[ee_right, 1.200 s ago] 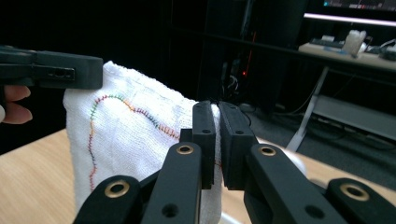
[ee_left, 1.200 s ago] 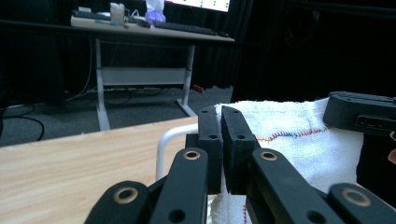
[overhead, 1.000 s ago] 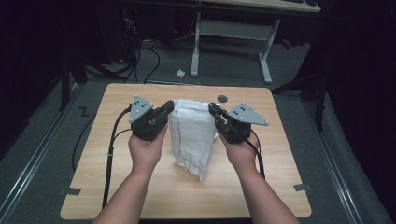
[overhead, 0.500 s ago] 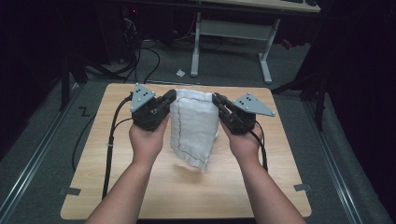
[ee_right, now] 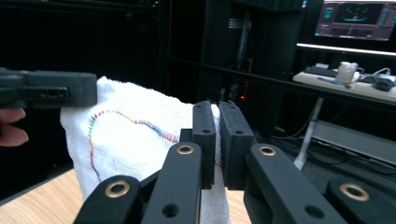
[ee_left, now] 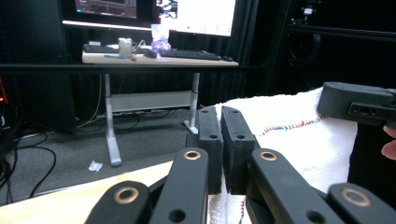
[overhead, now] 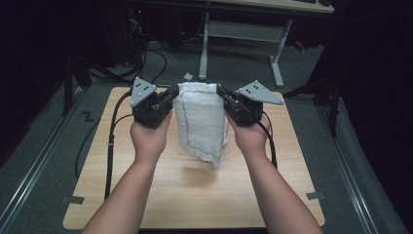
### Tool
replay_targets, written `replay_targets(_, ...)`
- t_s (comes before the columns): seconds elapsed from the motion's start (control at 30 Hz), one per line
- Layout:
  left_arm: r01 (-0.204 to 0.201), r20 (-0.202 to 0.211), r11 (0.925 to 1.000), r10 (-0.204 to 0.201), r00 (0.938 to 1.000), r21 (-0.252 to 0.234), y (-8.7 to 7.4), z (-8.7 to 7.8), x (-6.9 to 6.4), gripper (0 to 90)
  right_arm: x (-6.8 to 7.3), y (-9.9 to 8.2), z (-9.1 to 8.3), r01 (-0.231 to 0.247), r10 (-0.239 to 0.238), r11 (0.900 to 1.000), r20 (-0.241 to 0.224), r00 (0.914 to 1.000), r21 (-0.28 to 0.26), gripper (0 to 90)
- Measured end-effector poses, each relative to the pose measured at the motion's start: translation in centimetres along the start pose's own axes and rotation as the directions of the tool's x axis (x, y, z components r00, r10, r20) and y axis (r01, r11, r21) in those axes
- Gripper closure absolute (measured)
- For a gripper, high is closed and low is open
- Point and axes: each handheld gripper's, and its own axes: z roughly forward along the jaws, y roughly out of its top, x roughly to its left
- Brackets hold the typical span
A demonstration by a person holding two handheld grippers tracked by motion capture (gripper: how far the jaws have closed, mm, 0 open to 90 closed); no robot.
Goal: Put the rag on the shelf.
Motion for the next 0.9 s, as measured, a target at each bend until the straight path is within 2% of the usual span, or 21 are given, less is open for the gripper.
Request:
replay_targets(0.17, 0.005, -0.021, 0.9999, -0.005, 0.9998, -0.012, -0.3, -1.7, 0.9, 87.7, 2.0, 0.8, 1.1, 0.028, -0.028, 0.9996, -0.037, 0.9989, -0.006, 86.5)
replay_targets(0.33, -0.012, -0.035, 0.9996, 0.011, 0.9993, -0.026, -0.2, -3.1, 1.3, 87.7, 4.0, 2.3, 2.4, 0.040, -0.042, 0.9990, -0.082, 0.9958, -0.020, 86.4)
replay_targets(0.47, -0.010, -0.050, 0.9996, 0.008, 0.9987, -0.027, 0.0, -2.6, 2.1, 87.6, 4.4, 3.9, 3.7, 0.048, -0.051, 0.9982, -0.086, 0.9950, -0.037, 86.4)
replay_targets(0.53, 0.003, -0.058, 0.9998, -0.004, 0.9983, -0.021, 0.0, -1.3, 2.6, 87.6, 3.9, 4.4, 4.3, 0.062, -0.065, 0.9970, -0.066, 0.9957, -0.045, 86.4)
replay_targets(0.63, 0.014, -0.062, 0.9998, -0.013, 0.9980, 0.013, -0.2, 1.8, 3.0, 87.5, 2.0, 4.3, 5.7, 0.051, -0.052, 0.9982, -0.038, 0.9979, -0.033, 86.5)
replay_targets(0.8, 0.026, -0.065, 0.9949, -0.019, 0.9977, 0.098, -1.7, 7.3, 2.8, 86.9, -2.8, 1.6, 8.4, 0.020, -0.020, 0.9982, 0.009, 0.9998, 0.057, 86.4)
replay_targets(0.9, 0.054, -0.066, 0.9890, -0.045, 0.9968, 0.138, -2.6, 9.6, 3.1, 86.2, -5.3, -0.3, 9.3, -0.007, 0.003, 0.9942, 0.037, 0.9993, 0.107, 86.4)
